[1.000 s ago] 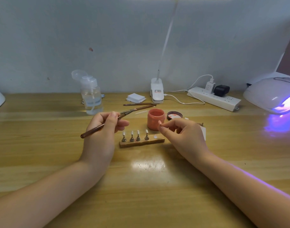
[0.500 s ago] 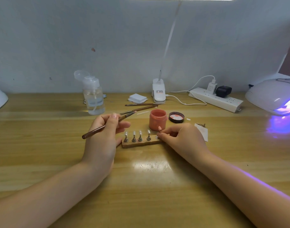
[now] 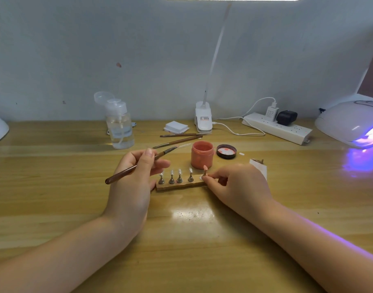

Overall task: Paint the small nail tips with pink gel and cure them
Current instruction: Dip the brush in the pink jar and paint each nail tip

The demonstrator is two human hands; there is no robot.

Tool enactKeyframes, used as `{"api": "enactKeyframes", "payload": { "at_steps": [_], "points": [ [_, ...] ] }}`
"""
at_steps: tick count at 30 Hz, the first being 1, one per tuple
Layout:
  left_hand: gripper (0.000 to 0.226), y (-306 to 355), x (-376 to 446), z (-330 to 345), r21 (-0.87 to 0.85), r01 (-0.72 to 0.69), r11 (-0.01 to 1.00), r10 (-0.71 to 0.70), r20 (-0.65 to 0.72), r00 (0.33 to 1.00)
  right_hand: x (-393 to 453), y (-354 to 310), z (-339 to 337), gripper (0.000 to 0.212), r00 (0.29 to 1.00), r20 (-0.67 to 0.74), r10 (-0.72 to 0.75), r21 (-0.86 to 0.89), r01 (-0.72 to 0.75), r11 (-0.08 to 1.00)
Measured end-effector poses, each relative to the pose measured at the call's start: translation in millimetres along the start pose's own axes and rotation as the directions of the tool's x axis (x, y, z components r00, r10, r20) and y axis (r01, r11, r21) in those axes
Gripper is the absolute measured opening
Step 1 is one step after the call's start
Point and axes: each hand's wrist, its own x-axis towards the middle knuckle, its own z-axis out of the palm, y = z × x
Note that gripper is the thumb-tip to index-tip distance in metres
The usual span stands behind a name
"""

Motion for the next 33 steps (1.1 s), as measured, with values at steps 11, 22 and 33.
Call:
{"api": "enactKeyframes", "payload": {
  "at_steps": [11,22,33],
  "points": [
    [0.014,-3,-2,15,-0.033,-0.033,0.999,0.036,0.087,0.996,-1,1,-3,0.041,0.993,0.074,-0.094,-0.313,0.113,0.943],
    [0.017,-5,1,15,-0.030,-0.048,0.998,0.052,0.125,0.991,7,-4,2,0.035,1.000,0.027,-0.008,-0.172,0.013,0.985],
    [0.019,2,10,16,0.127,-0.240,0.962,0.226,0.116,0.967,3,-2,1,0.023,0.986,-0.076,-0.150,-0.058,0.146,0.988]
  ]
}}
